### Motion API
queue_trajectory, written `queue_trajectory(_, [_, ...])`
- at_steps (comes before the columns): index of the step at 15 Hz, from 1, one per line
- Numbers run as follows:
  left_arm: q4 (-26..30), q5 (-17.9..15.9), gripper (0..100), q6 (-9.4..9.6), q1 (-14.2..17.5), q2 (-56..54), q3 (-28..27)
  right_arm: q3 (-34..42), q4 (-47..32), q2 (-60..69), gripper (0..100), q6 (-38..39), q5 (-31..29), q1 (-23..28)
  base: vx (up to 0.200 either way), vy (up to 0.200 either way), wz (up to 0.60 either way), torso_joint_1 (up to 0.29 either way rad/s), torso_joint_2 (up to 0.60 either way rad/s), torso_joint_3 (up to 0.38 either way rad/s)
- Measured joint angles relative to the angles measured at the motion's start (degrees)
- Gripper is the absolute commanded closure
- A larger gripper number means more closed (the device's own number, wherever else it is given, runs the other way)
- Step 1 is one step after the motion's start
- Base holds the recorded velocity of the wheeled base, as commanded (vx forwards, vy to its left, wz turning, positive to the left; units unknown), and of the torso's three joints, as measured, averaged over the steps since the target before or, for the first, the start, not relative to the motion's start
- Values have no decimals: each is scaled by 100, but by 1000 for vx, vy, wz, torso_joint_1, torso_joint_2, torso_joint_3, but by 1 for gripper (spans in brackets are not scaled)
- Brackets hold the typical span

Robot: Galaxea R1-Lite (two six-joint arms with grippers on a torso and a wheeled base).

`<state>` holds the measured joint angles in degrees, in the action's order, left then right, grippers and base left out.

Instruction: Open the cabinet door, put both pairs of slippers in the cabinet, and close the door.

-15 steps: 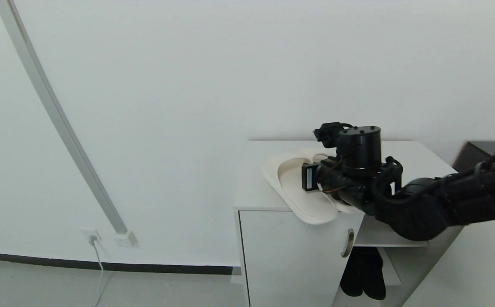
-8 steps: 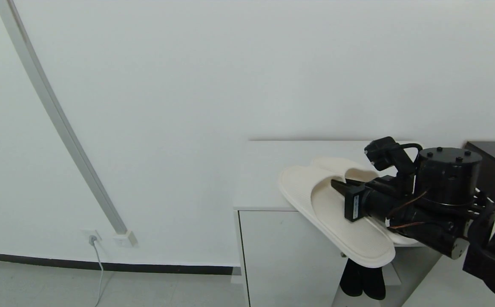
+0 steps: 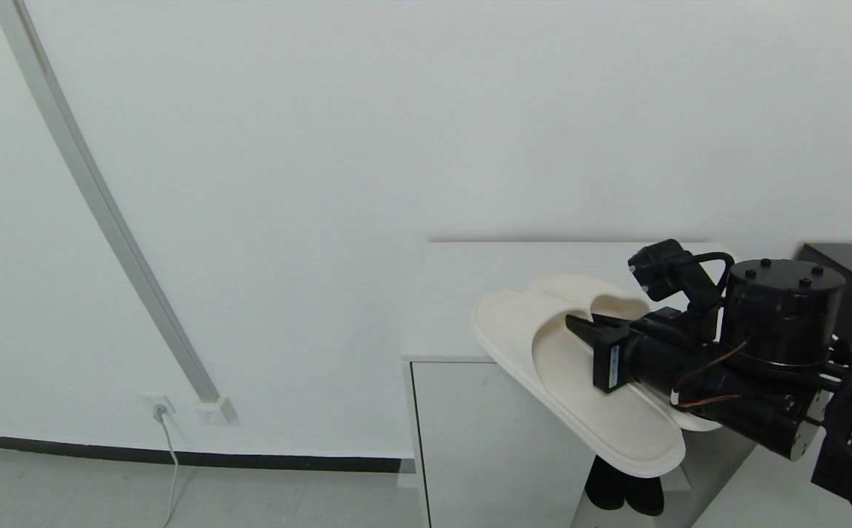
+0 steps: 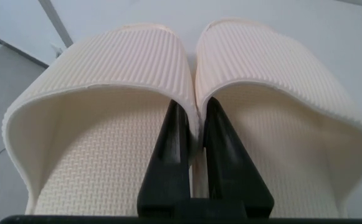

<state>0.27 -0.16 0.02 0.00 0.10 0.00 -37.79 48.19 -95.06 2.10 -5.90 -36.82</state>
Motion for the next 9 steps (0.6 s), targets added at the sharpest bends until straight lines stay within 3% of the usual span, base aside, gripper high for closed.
queue_trajectory(9, [-2, -2, 100, -10, 0, 0, -10, 11, -2, -59, 100, -5, -9, -183, -200, 0, 0, 3, 3, 3])
